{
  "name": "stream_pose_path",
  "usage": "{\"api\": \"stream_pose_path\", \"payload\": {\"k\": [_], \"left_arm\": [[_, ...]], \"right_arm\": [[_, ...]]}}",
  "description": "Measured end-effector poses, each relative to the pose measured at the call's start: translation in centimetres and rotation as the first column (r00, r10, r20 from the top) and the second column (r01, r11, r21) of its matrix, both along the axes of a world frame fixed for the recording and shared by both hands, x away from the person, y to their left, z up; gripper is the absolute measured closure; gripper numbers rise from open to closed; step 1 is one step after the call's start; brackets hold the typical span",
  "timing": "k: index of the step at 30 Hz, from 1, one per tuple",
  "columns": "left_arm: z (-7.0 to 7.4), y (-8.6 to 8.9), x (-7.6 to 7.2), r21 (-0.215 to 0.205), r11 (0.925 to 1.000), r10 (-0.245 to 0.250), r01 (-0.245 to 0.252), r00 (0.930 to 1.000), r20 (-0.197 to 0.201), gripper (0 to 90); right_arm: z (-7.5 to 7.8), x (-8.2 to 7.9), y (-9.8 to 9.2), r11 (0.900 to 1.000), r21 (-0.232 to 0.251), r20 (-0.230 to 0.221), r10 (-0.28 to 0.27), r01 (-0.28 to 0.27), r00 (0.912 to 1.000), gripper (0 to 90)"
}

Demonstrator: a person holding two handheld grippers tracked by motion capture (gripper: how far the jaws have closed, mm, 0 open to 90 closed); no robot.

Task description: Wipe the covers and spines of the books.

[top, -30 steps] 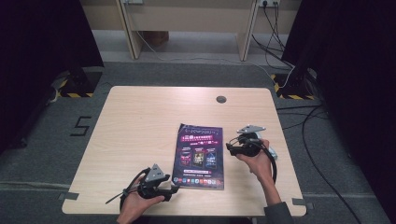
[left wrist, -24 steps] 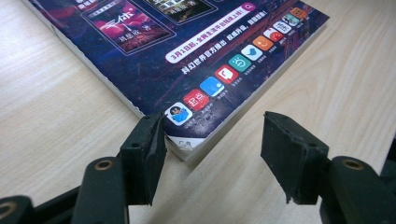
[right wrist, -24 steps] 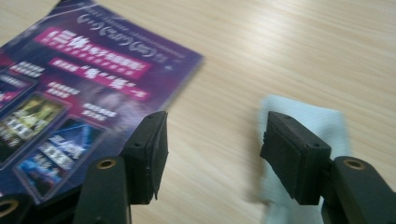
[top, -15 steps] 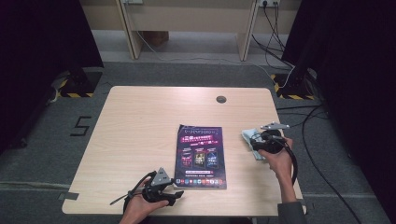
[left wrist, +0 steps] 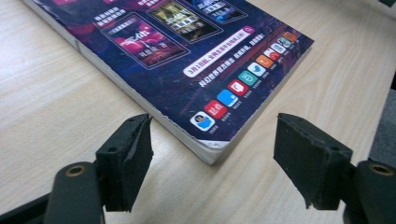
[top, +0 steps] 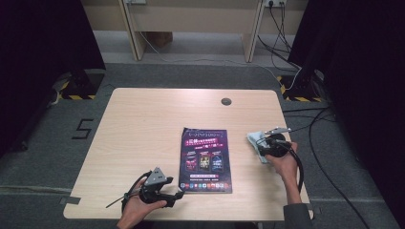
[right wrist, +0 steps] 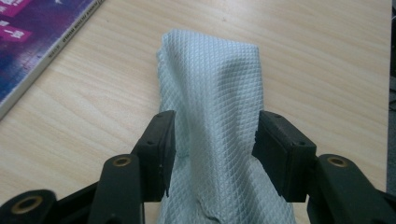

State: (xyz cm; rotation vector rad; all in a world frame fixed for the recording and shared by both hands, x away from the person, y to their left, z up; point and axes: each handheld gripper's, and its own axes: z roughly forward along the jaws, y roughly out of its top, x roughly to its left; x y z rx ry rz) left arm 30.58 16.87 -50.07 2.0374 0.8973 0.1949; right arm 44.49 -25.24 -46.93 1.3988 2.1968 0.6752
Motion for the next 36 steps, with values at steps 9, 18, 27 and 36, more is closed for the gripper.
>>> {"api": "stream_pose_path", "payload": {"k": [9, 18, 27, 36], "left_arm": [[-0.2, 0.7, 0.5, 0.009, 0.9987, 0.051, -0.051, 0.9987, -0.008, 22.5], [-0.2, 0.7, 0.5, 0.007, 0.9984, 0.055, -0.055, 0.9985, 0.001, 22.1], [-0.2, 0.7, 0.6, 0.003, 0.9981, 0.061, -0.061, 0.9981, 0.007, 22.8], [-0.1, -0.4, 1.0, -0.041, 0.9911, 0.128, -0.126, 0.9903, 0.054, 26.3]], "right_arm": [[-1.8, 0.7, 0.3, 0.999, -0.04, -0.029, 0.015, -0.016, 0.9995, 57.5], [-1.8, 0.4, -0.8, 0.999, -0.032, 0.032, 0.018, -0.017, 0.9993, 80.6], [2.3, -0.8, -0.4, 0.999, -0.01, 0.157, 0.046, -0.045, 0.9865, 82.1], [5.1, -2.1, 3.5, 0.986, 0.003, 0.233, 0.162, -0.167, 0.9589, 81.5]]}}
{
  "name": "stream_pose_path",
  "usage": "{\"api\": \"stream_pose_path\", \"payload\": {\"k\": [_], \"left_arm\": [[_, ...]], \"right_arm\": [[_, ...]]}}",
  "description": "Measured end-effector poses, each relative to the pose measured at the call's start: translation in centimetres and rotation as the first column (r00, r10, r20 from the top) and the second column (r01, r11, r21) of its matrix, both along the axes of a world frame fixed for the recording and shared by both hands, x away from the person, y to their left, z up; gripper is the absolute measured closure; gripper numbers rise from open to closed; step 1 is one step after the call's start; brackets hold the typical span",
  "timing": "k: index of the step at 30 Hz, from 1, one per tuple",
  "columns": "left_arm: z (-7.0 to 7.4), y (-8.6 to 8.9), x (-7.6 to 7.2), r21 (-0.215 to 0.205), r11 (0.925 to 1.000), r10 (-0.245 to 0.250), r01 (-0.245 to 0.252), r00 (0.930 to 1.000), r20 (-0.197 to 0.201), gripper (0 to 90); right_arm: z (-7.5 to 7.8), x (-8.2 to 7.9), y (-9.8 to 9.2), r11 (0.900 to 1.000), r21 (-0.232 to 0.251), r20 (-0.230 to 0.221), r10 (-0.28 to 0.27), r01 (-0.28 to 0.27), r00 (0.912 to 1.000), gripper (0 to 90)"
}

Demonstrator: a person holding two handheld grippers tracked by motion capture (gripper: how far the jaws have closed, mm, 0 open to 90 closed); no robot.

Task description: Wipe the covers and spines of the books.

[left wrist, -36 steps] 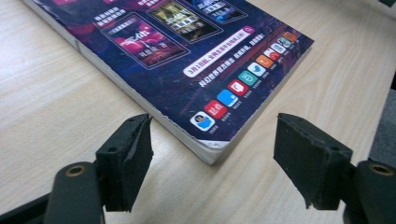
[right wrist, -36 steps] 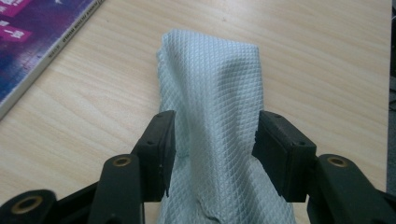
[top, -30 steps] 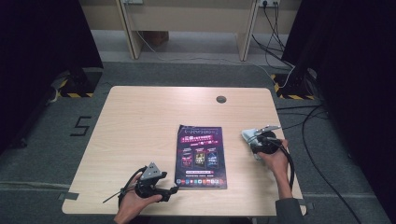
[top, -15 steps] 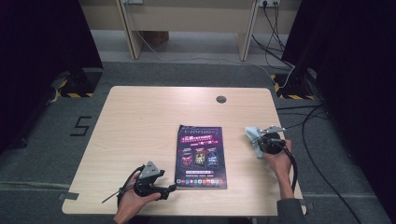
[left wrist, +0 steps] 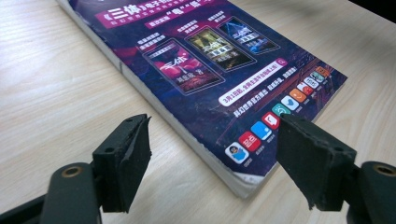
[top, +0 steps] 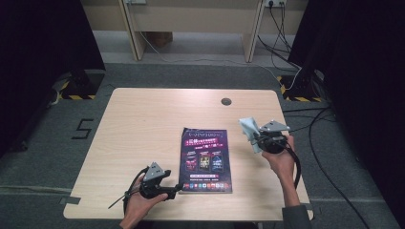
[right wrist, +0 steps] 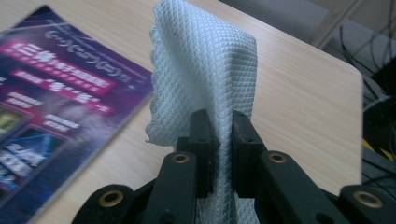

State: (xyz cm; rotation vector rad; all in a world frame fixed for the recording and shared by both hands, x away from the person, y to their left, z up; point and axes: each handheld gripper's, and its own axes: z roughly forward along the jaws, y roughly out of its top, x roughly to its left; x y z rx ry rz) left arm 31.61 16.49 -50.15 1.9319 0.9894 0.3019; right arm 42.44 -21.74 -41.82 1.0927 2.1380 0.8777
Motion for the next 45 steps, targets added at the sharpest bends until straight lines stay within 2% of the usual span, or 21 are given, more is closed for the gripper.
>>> {"api": "stream_pose_path", "payload": {"k": [3, 9, 11, 15, 18, 19, 20, 21, 22, 23, 25, 26, 33, 36, 39, 45], "left_arm": [[-0.1, -0.4, 0.1, 0.025, 0.9996, 0.015, -0.016, 0.9998, 0.015, 28.4], [-0.7, -1.0, 0.4, 0.056, 0.9984, 0.007, -0.006, 0.9998, -0.019, 33.0], [-0.8, -1.0, 0.4, 0.06, 0.9982, 0.001, 0.001, 0.9997, -0.025, 33.7], [-1.1, -1.3, 0.4, 0.09, 0.9954, -0.027, 0.032, 0.9982, -0.054, 38.0], [-1.2, -1.4, 0.4, 0.078, 0.9961, -0.036, 0.041, 0.9974, -0.063, 42.7], [-1.3, -1.4, 0.3, 0.063, 0.9971, -0.038, 0.042, 0.9971, -0.066, 45.6], [-1.3, -1.4, 0.3, 0.057, 0.9973, -0.042, 0.046, 0.9964, -0.074, 47.8], [-1.3, -1.5, 0.2, 0.057, 0.9974, -0.041, 0.045, 0.9961, -0.078, 49.4], [-1.3, -1.5, 0.2, 0.06, 0.9972, -0.04, 0.045, 0.9963, -0.077, 49.4], [-1.3, -1.6, 0.1, 0.065, 0.9969, -0.039, 0.043, 0.9965, -0.074, 49.5], [-1.3, -1.8, -0.1, 0.075, 0.996, -0.043, 0.048, 0.9962, -0.076, 49.5], [-1.2, -1.8, -0.3, 0.076, 0.9959, -0.043, 0.048, 0.9962, -0.076, 49.7], [-1.1, -1.8, -1.6, 0.095, 0.9912, -0.084, 0.092, 0.9932, -0.08, 49.6], [-1.0, -1.9, -2.0, 0.105, 0.9895, -0.092, 0.099, 0.9933, -0.069, 49.5], [-1.0, -1.9, -2.0, 0.11, 0.9883, -0.098, 0.105, 0.9932, -0.063, 49.3], [-1.0, -1.9, -2.0, 0.114, 0.9881, -0.097, 0.103, 0.9934, -0.06, 48.4]], "right_arm": [[-0.1, -0.2, 1.7, 0.998, 0.005, -0.008, 0.057, -0.057, 0.9984, 81.4], [-1.3, -0.7, 5.6, 0.986, 0.0, -0.042, 0.169, -0.169, 0.9848, 81.5], [-1.8, -0.8, 7.0, 0.978, -0.019, -0.056, 0.205, -0.207, 0.977, 81.4], [-2.8, -1.1, 9.2, 0.965, -0.026, -0.085, 0.257, -0.26, 0.9627, 81.4], [-4.0, -1.2, 10.9, 0.956, -0.041, -0.113, 0.286, -0.292, 0.9517, 81.0], [-4.6, -1.2, 11.5, 0.95, -0.052, -0.134, 0.298, -0.307, 0.9451, 80.2], [-5.0, -1.1, 11.7, 0.949, -0.057, -0.144, 0.3, -0.31, 0.9432, 79.5], [-5.6, -1.1, 12.0, 0.947, -0.073, -0.16, 0.3, -0.314, 0.9405, 78.4], [-6.4, -0.9, 12.2, 0.941, -0.098, -0.19, 0.302, -0.325, 0.9341, 76.9], [-6.9, -0.9, 12.3, 0.941, -0.11, -0.196, 0.294, -0.319, 0.9356, 77.1], [-7.3, -1.1, 12.3, 0.943, -0.107, -0.177, 0.294, -0.315, 0.9394, 77.0], [-7.1, -1.1, 12.4, 0.938, -0.122, -0.189, 0.299, -0.325, 0.9352, 77.0], [-6.9, -2.4, 12.4, 0.929, -0.14, -0.212, 0.309, -0.341, 0.9272, 76.1], [-6.9, -3.0, 12.3, 0.93, -0.135, -0.214, 0.311, -0.343, 0.9262, 75.7], [-6.9, -2.7, 12.2, 0.93, -0.13, -0.215, 0.314, -0.345, 0.925, 74.9], [-7.0, -2.2, 11.9, 0.943, -0.108, -0.217, 0.288, -0.316, 0.9327, 72.5]]}}
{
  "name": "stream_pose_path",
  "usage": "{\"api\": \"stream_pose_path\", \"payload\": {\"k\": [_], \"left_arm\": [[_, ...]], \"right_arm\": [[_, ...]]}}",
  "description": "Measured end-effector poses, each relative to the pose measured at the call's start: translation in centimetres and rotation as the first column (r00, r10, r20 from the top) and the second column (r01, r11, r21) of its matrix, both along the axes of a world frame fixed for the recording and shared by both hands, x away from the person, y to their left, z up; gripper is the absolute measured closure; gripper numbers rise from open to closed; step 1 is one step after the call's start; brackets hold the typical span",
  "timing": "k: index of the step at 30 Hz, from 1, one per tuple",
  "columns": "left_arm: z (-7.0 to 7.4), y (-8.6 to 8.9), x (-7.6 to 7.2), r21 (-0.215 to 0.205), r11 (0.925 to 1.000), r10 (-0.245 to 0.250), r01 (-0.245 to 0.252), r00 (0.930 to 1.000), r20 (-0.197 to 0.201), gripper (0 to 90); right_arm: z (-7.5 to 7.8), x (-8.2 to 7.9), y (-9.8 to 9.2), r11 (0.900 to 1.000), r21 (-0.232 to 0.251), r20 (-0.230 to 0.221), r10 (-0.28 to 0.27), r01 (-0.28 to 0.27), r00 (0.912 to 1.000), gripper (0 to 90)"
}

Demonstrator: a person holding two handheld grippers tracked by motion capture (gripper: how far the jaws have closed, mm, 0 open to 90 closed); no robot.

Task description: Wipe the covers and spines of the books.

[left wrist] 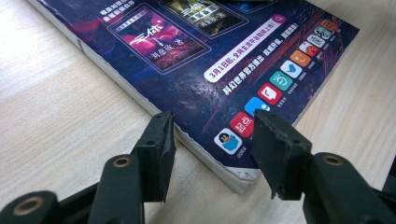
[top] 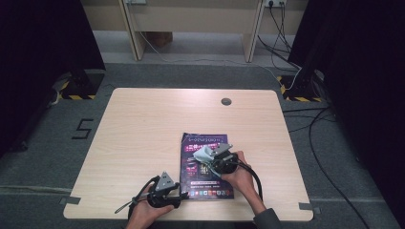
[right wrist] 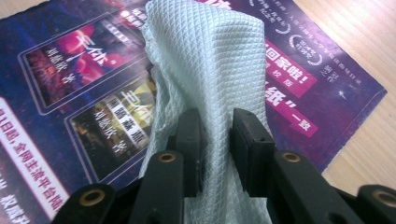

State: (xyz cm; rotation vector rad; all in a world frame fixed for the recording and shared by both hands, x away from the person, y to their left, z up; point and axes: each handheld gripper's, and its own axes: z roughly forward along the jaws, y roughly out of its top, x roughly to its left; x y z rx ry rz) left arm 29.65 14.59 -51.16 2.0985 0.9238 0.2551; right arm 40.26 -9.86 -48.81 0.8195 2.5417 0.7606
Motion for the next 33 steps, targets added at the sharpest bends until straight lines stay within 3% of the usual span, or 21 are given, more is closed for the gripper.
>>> {"api": "stream_pose_path", "payload": {"k": [15, 17, 23, 33], "left_arm": [[0.0, 0.1, 0.3, 0.003, 1.0, 0.001, -0.001, 1.0, -0.005, 42.5], [-0.1, 0.2, 0.4, 0.003, 1.0, 0.001, -0.001, 1.0, -0.009, 41.4], [-0.1, 0.2, 0.4, 0.002, 1.0, 0.003, -0.003, 1.0, -0.007, 40.1], [-0.2, 0.3, 0.5, -0.008, 0.9999, 0.009, -0.01, 0.9998, -0.017, 38.1]], "right_arm": [[0.5, 0.2, 0.1, 1.0, 0.017, 0.0, -0.023, 0.023, 0.9997, 58.2], [0.8, 0.1, 0.1, 0.999, 0.028, 0.004, -0.026, 0.026, 0.9997, 58.5], [0.1, 0.2, 0.7, 1.0, -0.01, 0.005, 0.018, -0.018, 0.9998, 65.7], [-0.1, 2.4, -0.2, 0.998, -0.001, 0.023, -0.06, 0.06, 0.9979, 66.7]]}}
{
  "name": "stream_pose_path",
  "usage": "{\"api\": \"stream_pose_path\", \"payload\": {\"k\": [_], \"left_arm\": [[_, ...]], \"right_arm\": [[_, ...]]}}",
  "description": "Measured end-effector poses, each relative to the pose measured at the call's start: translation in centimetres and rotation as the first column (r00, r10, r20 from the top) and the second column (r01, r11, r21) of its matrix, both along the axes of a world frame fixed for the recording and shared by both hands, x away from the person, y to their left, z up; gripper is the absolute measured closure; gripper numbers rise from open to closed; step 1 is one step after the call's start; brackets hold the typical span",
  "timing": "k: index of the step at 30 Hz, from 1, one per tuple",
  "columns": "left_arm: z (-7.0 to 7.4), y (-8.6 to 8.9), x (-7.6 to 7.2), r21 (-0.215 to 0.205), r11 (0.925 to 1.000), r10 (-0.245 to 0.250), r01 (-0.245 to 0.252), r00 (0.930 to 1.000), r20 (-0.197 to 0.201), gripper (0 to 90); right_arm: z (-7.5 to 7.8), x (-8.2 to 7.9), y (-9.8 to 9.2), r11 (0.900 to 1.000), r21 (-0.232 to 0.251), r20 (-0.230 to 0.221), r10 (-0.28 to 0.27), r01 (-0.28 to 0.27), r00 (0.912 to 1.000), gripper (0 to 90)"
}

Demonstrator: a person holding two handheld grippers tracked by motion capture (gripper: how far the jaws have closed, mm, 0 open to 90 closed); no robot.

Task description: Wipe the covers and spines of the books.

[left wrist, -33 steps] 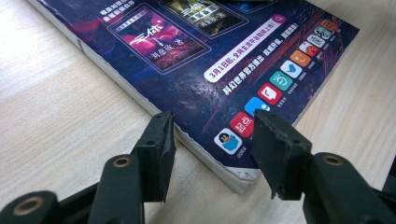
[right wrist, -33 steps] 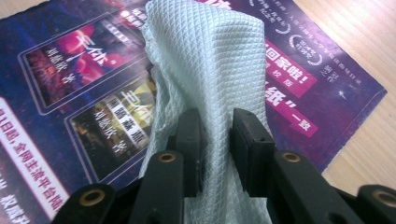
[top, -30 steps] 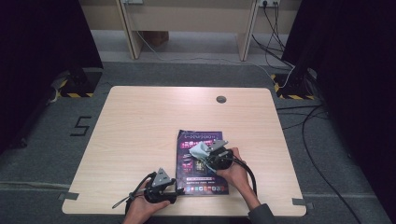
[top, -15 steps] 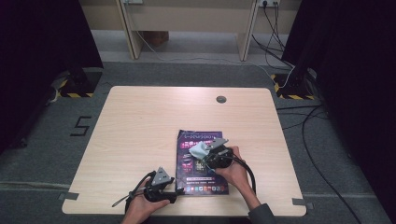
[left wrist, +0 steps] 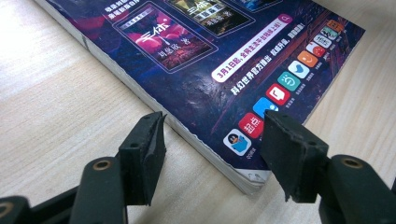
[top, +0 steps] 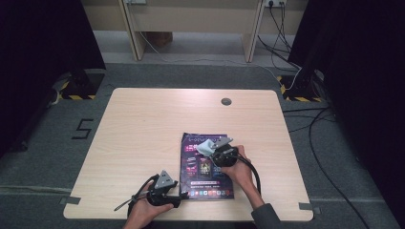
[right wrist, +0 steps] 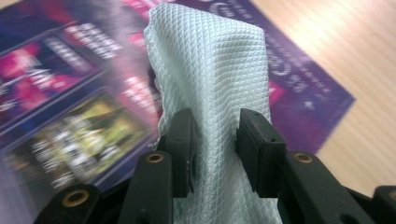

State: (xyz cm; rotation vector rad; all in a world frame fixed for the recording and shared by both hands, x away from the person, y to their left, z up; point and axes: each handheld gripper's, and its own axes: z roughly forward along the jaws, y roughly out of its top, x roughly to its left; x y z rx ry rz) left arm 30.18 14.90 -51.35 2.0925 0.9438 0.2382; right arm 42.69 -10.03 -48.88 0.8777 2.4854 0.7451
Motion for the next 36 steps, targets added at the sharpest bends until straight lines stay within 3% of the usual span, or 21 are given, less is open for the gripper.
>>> {"api": "stream_pose_path", "payload": {"k": [11, 18, 25, 28, 32, 36], "left_arm": [[0.0, 0.1, 0.1, -0.001, 1.0, 0.006, -0.006, 1.0, -0.008, 35.3], [0.0, 0.1, 0.2, 0.005, 1.0, -0.004, 0.004, 1.0, -0.005, 34.5], [0.0, 0.1, 0.1, 0.013, 0.9999, -0.005, 0.005, 1.0, 0.0, 34.6], [0.0, 0.0, 0.1, 0.014, 0.9999, -0.005, 0.005, 1.0, 0.005, 34.6], [0.0, 0.0, 0.1, 0.013, 0.9999, -0.003, 0.003, 1.0, 0.003, 34.6], [0.0, 0.0, 0.1, 0.01, 0.9999, -0.002, 0.002, 1.0, -0.001, 34.6]], "right_arm": [[0.0, 3.4, -0.6, 0.996, 0.01, 0.0, -0.089, 0.089, 0.996, 67.1], [0.0, 3.7, 1.1, 0.998, -0.01, 0.004, -0.068, 0.068, 0.9977, 68.0], [0.0, 3.7, 3.6, 1.0, -0.023, 0.007, -0.011, 0.011, 0.9999, 68.2], [-0.1, 4.0, 3.0, 1.0, -0.002, 0.01, -0.008, 0.008, 0.9999, 69.0], [-0.1, 4.9, 1.2, 0.997, -0.016, 0.022, -0.081, 0.082, 0.9964, 69.5], [-0.1, 6.0, -1.0, 0.988, -0.008, 0.027, -0.155, 0.155, 0.9875, 69.9]]}}
